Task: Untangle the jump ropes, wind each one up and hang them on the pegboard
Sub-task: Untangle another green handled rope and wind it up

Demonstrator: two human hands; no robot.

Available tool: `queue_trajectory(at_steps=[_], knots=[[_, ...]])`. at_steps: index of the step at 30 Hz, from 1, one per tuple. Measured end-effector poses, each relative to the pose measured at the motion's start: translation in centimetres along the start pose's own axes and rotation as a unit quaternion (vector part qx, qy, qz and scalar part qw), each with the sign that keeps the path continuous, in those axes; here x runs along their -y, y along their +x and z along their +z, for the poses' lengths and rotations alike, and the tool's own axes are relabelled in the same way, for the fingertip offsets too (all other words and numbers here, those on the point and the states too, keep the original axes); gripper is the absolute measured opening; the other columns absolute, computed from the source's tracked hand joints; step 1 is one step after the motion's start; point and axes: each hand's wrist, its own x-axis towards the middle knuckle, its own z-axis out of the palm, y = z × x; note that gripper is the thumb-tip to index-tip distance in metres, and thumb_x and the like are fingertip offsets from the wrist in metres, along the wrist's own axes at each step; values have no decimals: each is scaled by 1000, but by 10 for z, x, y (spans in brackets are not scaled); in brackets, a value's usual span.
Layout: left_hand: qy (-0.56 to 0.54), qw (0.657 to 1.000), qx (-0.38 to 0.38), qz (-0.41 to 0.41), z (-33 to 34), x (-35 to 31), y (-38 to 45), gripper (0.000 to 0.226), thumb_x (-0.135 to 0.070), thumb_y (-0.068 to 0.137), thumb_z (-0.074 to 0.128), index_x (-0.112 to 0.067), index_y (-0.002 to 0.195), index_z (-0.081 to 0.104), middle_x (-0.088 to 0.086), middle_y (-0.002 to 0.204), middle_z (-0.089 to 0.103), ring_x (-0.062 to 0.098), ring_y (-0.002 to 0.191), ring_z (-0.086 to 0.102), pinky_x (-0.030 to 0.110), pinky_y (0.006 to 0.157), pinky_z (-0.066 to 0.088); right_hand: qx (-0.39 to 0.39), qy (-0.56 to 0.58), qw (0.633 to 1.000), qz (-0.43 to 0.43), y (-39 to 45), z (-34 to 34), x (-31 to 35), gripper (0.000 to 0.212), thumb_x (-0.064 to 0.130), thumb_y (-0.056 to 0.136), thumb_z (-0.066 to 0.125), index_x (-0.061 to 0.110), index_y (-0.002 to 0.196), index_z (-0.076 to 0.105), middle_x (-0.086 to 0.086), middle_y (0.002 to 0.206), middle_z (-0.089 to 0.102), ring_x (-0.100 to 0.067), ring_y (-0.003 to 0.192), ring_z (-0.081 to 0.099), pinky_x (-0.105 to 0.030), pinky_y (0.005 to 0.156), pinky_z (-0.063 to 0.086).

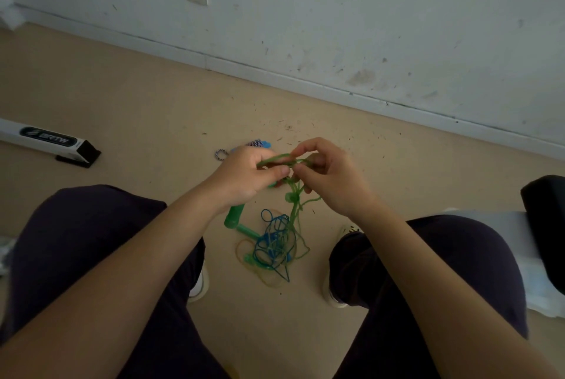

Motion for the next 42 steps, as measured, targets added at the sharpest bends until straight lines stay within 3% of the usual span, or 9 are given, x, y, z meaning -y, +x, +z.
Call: queue_trajectory(at_steps=[4,10,13,16,19,23,31,36,42], knots=[[-50,998,7,-26,-3,7,4,18,-14,97,61,-14,111,73,-17,46,49,3,43,33,22,47,26,-14,19,1000,-8,0,-3,0,14,7,93,62,20,94,58,-10,75,70,-9,57,59,-27,59,50],[-138,989,-22,-52,-4,8,5,25,-13,91,70,-24,114,71,-12,55,50,7,45,27,19,43,24,-10,26,999,-37,1,-6,2,10,0,90,66,4,90,57,4,79,61,-5,56,57,-21,58,49],[-137,988,-37,-56,-5,9,5,21,-14,91,70,-24,110,71,-13,51,43,8,45,26,20,43,24,-9,8,999,-36,1,-6,1,15,14,83,77,18,82,63,13,80,59,-4,60,52,-14,58,40],[-153,985,-41,-62,-3,6,3,19,-13,90,71,-20,108,71,-14,46,45,7,43,25,21,43,21,-31,-56,997,-46,1,-4,-1,31,22,71,87,29,77,57,8,92,55,-12,73,53,-12,64,40],[-167,982,-61,-70,-3,3,3,15,-11,87,74,-15,102,71,-12,43,50,4,38,27,19,40,21,-56,-68,994,-69,0,0,-1,35,16,70,87,25,76,54,2,98,51,-11,75,54,-11,65,41],[-188,975,-64,-102,-2,5,5,15,-7,85,74,-6,100,72,-10,40,48,5,35,27,20,39,20,-71,-119,987,-79,1,2,-5,19,21,70,87,20,76,68,4,103,50,3,82,48,-7,67,37],[-218,970,-50,-100,-3,8,5,22,-5,81,77,-6,103,72,-5,54,62,5,36,30,18,38,22,-81,-142,986,-31,2,4,-3,14,25,71,86,24,83,78,6,117,54,2,94,48,-3,72,35],[-208,971,-36,-108,-2,5,4,26,-4,77,80,-11,100,69,-10,65,69,-1,44,48,17,42,27,-86,-86,992,-21,1,0,2,9,10,75,82,11,83,79,-4,116,58,8,82,49,-5,66,41],[-175,979,-50,-96,-3,8,6,15,-9,82,78,-14,96,73,-12,58,64,4,44,34,18,43,25,-68,-98,993,-18,0,-2,0,8,17,79,81,14,86,78,0,114,58,17,78,48,-6,70,40]])
